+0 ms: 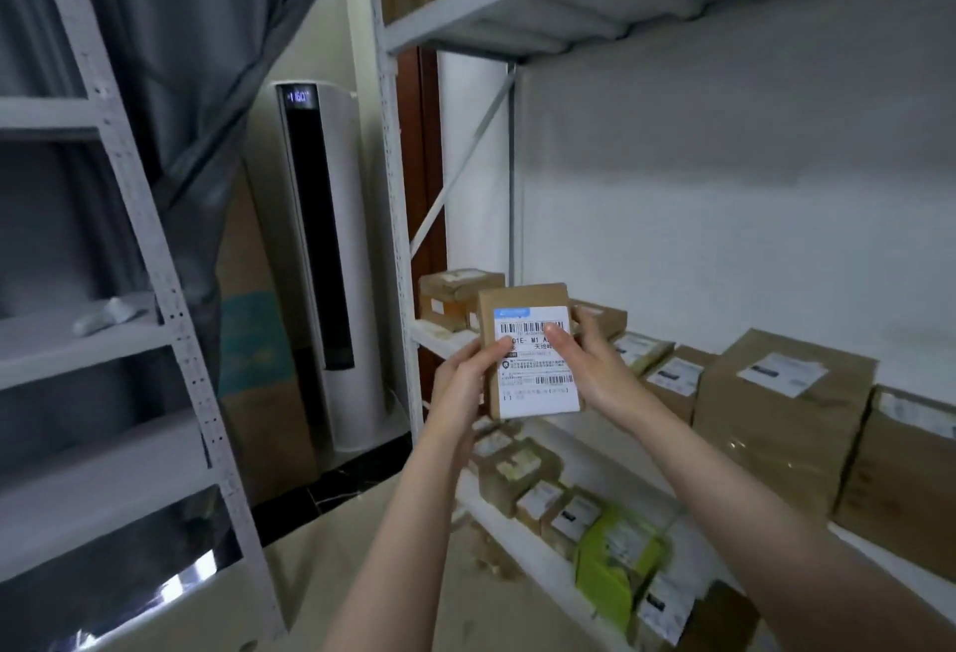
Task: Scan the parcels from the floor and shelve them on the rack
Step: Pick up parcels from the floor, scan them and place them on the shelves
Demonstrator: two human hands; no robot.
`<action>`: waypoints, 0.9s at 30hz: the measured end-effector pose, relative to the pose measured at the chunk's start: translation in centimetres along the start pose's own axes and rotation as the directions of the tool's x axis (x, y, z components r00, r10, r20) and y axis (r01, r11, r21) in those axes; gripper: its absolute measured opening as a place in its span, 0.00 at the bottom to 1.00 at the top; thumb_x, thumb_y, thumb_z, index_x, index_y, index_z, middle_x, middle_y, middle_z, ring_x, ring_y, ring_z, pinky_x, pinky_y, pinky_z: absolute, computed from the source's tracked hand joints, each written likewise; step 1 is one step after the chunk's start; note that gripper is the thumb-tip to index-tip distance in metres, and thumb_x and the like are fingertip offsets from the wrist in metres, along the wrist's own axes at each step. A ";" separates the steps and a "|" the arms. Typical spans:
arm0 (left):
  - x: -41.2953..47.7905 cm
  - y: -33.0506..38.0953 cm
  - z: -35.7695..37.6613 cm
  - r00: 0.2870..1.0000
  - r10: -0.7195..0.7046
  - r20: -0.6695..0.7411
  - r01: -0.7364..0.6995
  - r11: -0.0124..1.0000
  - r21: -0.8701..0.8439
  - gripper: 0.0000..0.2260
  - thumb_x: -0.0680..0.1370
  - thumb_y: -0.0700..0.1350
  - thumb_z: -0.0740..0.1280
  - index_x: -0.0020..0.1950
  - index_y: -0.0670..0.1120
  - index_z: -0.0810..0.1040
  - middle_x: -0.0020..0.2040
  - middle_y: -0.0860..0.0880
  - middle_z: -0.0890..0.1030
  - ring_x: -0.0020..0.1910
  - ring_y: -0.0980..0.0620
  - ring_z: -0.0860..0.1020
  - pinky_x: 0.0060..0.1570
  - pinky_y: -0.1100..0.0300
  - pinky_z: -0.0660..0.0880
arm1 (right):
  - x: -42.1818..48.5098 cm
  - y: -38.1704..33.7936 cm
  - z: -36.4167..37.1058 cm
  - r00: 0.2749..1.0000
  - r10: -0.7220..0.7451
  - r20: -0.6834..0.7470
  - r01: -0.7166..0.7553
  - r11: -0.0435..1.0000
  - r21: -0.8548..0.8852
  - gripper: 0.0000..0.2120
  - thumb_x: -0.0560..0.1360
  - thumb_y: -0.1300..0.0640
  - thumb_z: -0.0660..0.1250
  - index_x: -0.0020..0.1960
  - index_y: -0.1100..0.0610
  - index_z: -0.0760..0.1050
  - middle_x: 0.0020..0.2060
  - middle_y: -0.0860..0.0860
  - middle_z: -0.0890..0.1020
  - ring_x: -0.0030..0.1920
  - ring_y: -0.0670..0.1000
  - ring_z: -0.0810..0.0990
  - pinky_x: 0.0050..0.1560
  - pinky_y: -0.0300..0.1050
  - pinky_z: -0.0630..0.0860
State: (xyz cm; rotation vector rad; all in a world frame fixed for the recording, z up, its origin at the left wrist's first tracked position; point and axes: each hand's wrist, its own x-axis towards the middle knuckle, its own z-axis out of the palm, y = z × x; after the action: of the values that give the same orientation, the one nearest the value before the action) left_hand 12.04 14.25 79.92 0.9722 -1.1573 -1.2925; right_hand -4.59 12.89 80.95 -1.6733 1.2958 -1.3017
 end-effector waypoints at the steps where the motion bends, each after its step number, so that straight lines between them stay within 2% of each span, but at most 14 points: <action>1: 1.3 1.5 0.9 0.999 0.047 0.003 -0.047 0.999 0.005 0.14 0.79 0.49 0.69 0.62 0.46 0.81 0.51 0.49 0.87 0.49 0.52 0.86 0.43 0.60 0.78 | 1.4 -1.4 -1.2 0.999 -0.047 -0.009 0.047 0.999 -0.028 0.33 0.74 0.32 0.60 0.72 0.49 0.61 0.55 0.46 0.82 0.55 0.48 0.83 0.60 0.52 0.78; 3: 3.2 4.8 2.9 0.990 0.140 -0.002 -0.140 0.990 0.029 0.14 0.80 0.50 0.68 0.62 0.47 0.81 0.50 0.49 0.87 0.46 0.54 0.86 0.38 0.63 0.78 | 4.5 -4.1 -3.6 0.990 -0.139 -0.018 0.137 0.987 -0.084 0.27 0.78 0.37 0.59 0.72 0.49 0.61 0.49 0.42 0.81 0.50 0.45 0.83 0.52 0.43 0.80; 5: 4.9 8.0 4.9 0.974 0.229 -0.004 -0.229 0.973 0.017 0.10 0.81 0.49 0.67 0.60 0.48 0.82 0.47 0.50 0.87 0.42 0.56 0.85 0.34 0.65 0.77 | 6.9 -7.1 -5.9 0.975 -0.220 -0.023 0.215 0.969 -0.124 0.25 0.81 0.41 0.59 0.72 0.50 0.60 0.47 0.42 0.80 0.47 0.41 0.82 0.42 0.34 0.77; 8: 6.6 12.4 7.7 0.946 0.324 -0.017 -0.325 0.946 -0.022 0.08 0.81 0.48 0.66 0.58 0.48 0.81 0.47 0.50 0.87 0.42 0.55 0.85 0.36 0.63 0.78 | 9.3 -11.2 -9.0 0.945 -0.325 -0.035 0.312 0.929 -0.201 0.24 0.81 0.41 0.58 0.72 0.51 0.61 0.52 0.46 0.81 0.46 0.38 0.80 0.37 0.28 0.75; 10: 7.9 14.9 9.4 0.923 0.385 -0.009 -0.385 0.922 -0.037 0.08 0.82 0.48 0.65 0.58 0.48 0.81 0.49 0.49 0.87 0.42 0.55 0.85 0.35 0.64 0.78 | 10.6 -13.7 -11.0 0.919 -0.392 -0.049 0.365 0.890 -0.272 0.24 0.81 0.41 0.58 0.72 0.52 0.61 0.55 0.47 0.80 0.47 0.41 0.80 0.37 0.26 0.71; 13: 9.7 18.2 11.8 0.891 0.454 0.005 -0.452 0.890 -0.063 0.09 0.83 0.48 0.64 0.59 0.47 0.80 0.47 0.50 0.86 0.39 0.57 0.85 0.30 0.65 0.76 | 12.5 -16.9 -13.9 0.892 -0.446 -0.072 0.397 0.850 -0.346 0.27 0.80 0.39 0.58 0.73 0.52 0.61 0.58 0.48 0.80 0.56 0.49 0.79 0.50 0.39 0.73; 16: 11.2 21.1 14.3 0.865 0.502 0.023 -0.496 0.860 -0.125 0.11 0.83 0.48 0.63 0.62 0.45 0.79 0.51 0.48 0.86 0.42 0.55 0.85 0.31 0.66 0.77 | 14.2 -19.9 -16.4 0.865 -0.490 -0.108 0.426 0.831 -0.357 0.28 0.79 0.38 0.60 0.72 0.53 0.63 0.61 0.48 0.78 0.62 0.50 0.77 0.63 0.48 0.72; 17: 12.1 22.0 15.0 0.858 0.513 0.028 -0.506 0.853 -0.130 0.13 0.83 0.48 0.63 0.63 0.44 0.79 0.53 0.46 0.86 0.46 0.53 0.85 0.32 0.65 0.77 | 14.7 -20.8 -17.1 0.852 -0.510 -0.119 0.440 0.821 -0.365 0.28 0.79 0.39 0.61 0.72 0.54 0.63 0.62 0.49 0.78 0.63 0.50 0.77 0.64 0.48 0.72; 20: 14.3 24.6 17.2 0.838 0.546 0.025 -0.537 0.830 -0.150 0.17 0.83 0.52 0.63 0.65 0.44 0.78 0.57 0.46 0.85 0.54 0.48 0.84 0.37 0.64 0.80 | 15.9 -23.5 -19.1 0.808 -0.569 -0.153 0.442 0.757 -0.481 0.28 0.80 0.39 0.60 0.72 0.56 0.63 0.61 0.49 0.77 0.61 0.49 0.76 0.56 0.44 0.70; 21: 15.2 25.5 17.9 0.815 0.579 0.007 -0.574 0.809 -0.131 0.17 0.83 0.54 0.64 0.66 0.44 0.77 0.58 0.46 0.84 0.54 0.49 0.84 0.40 0.63 0.81 | 16.4 -24.4 -19.6 0.786 -0.596 -0.163 0.445 0.729 -0.520 0.28 0.80 0.40 0.60 0.73 0.56 0.62 0.60 0.50 0.78 0.60 0.51 0.76 0.55 0.44 0.70; 24: 17.2 28.0 19.7 0.711 0.701 -0.051 -0.703 0.709 -0.063 0.19 0.80 0.56 0.67 0.65 0.47 0.71 0.59 0.49 0.82 0.57 0.51 0.81 0.59 0.53 0.78 | 18.1 -27.2 -21.2 0.696 -0.692 -0.191 0.466 0.638 -0.613 0.30 0.80 0.41 0.62 0.73 0.59 0.61 0.61 0.55 0.79 0.62 0.56 0.77 0.59 0.49 0.73; 27: 18.4 30.5 21.8 0.550 0.834 -0.050 -0.832 0.552 0.059 0.22 0.80 0.56 0.67 0.67 0.47 0.64 0.62 0.50 0.78 0.61 0.51 0.77 0.64 0.51 0.74 | 19.8 -30.4 -22.7 0.605 -0.758 -0.244 0.451 0.579 -0.680 0.31 0.80 0.40 0.62 0.74 0.59 0.61 0.63 0.56 0.78 0.64 0.57 0.75 0.61 0.49 0.71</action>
State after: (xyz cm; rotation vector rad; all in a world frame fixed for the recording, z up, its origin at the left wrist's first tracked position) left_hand -4.64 -0.06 115.40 0.3435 -1.3367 -0.4374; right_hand -16.35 5.17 121.39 -2.4897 1.5435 -2.0624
